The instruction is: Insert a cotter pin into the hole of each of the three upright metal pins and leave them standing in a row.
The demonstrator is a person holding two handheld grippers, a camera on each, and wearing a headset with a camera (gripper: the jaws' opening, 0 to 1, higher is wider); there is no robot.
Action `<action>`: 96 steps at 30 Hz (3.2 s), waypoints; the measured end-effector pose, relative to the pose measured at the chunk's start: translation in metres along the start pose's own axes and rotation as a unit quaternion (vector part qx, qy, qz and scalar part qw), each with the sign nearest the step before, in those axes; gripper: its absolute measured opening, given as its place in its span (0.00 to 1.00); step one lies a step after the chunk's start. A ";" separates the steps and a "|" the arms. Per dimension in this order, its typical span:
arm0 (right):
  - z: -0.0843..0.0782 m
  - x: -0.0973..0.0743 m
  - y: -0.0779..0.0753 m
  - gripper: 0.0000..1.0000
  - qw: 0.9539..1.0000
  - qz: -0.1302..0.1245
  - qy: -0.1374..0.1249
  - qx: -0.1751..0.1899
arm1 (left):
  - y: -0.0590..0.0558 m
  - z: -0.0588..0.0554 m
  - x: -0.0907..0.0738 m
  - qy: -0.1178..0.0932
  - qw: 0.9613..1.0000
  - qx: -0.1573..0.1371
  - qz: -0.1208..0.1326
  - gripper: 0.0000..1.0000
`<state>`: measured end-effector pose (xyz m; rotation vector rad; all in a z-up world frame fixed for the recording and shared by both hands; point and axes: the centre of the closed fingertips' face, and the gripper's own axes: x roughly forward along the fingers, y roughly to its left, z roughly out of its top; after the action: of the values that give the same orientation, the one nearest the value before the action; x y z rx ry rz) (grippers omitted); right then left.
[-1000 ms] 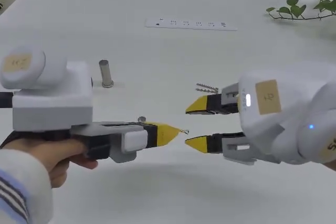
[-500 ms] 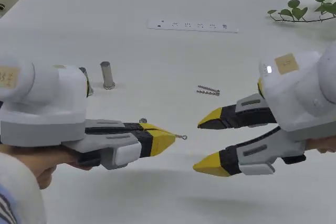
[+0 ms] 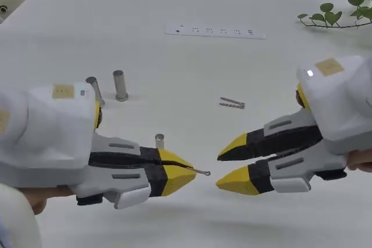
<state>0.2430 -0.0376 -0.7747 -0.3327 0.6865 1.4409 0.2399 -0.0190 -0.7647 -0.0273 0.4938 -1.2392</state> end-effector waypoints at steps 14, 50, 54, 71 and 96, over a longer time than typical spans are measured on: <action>0.001 0.008 0.021 0.11 0.999 0.048 0.004 -0.015 | -0.010 0.008 -0.001 -0.017 0.999 0.010 -0.028 0.00; -0.002 0.013 0.026 0.03 0.997 0.065 0.035 -0.020 | -0.012 -0.016 0.004 0.034 0.999 0.019 -0.035 0.00; -0.001 0.015 0.024 0.03 0.997 0.061 0.040 -0.025 | -0.009 -0.017 0.003 0.037 0.999 0.016 -0.033 0.01; 0.012 0.025 -0.009 0.03 0.999 0.016 0.044 -0.027 | 0.042 -0.034 -0.014 0.049 0.997 -0.047 0.049 0.20; 0.009 0.048 -0.051 0.03 0.997 -0.048 0.066 0.018 | 0.113 -0.058 -0.004 0.074 0.984 0.004 0.161 0.20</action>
<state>0.2935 -0.0012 -0.8069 -0.4292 0.7917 1.3231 0.3183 0.0376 -0.8473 0.1483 0.5972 -0.9291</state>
